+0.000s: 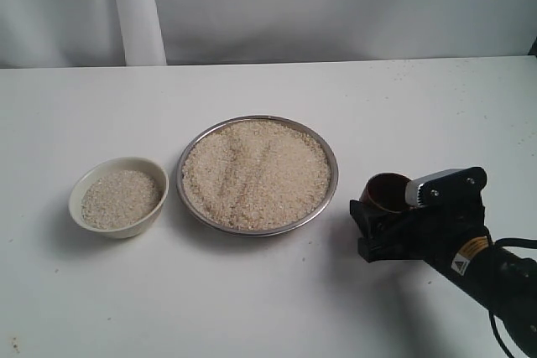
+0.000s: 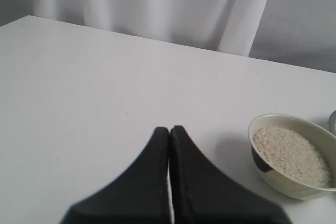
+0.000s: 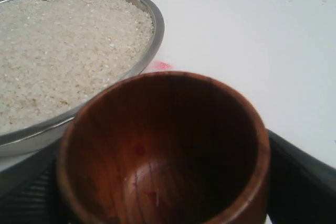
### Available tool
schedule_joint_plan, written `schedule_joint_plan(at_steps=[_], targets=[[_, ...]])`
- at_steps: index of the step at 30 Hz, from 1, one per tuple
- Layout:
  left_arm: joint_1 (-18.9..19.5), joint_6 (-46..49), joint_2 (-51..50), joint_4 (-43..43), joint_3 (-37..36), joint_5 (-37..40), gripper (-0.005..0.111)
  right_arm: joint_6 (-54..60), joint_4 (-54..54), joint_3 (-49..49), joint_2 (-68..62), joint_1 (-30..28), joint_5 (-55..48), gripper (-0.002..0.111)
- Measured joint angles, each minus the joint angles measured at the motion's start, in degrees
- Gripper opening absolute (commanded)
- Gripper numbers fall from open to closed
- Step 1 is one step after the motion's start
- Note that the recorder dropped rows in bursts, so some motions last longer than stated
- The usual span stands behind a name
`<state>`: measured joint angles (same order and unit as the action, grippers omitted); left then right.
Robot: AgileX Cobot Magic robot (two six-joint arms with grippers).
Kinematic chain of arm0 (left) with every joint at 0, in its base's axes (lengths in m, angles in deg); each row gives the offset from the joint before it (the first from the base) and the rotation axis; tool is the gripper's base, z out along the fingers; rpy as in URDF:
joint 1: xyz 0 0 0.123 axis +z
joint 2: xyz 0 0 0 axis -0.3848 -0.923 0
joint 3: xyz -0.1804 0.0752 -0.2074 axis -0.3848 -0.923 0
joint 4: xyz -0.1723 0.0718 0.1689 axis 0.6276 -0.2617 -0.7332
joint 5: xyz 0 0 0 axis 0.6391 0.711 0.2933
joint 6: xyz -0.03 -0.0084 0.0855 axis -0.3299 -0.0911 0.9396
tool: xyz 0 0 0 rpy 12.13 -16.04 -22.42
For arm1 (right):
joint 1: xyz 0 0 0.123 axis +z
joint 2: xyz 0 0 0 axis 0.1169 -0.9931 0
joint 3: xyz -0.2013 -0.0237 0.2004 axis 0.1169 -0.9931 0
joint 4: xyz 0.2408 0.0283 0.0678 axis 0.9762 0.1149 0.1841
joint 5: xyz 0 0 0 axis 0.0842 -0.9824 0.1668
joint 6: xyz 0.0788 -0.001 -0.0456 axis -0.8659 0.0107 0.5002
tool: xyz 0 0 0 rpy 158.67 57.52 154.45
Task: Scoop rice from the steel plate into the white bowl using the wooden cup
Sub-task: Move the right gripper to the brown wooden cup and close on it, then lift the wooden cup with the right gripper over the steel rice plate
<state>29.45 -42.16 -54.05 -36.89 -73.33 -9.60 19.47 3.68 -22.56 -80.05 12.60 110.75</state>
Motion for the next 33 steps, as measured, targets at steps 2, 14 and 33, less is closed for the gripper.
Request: schedule_joint_plan(at_steps=[2, 14, 33], targets=[[0.00, 0.00, 0.00, 0.00, 0.00, 0.00, 0.000, 0.00, 0.00, 0.00, 0.00, 0.00, 0.00, 0.046], [0.00, 0.00, 0.00, 0.00, 0.00, 0.00, 0.000, 0.00, 0.00, 0.00, 0.00, 0.00, 0.00, 0.000], [0.00, 0.00, 0.00, 0.00, 0.00, 0.00, 0.000, 0.00, 2.19, 0.68, 29.85, 0.00, -27.17, 0.000]])
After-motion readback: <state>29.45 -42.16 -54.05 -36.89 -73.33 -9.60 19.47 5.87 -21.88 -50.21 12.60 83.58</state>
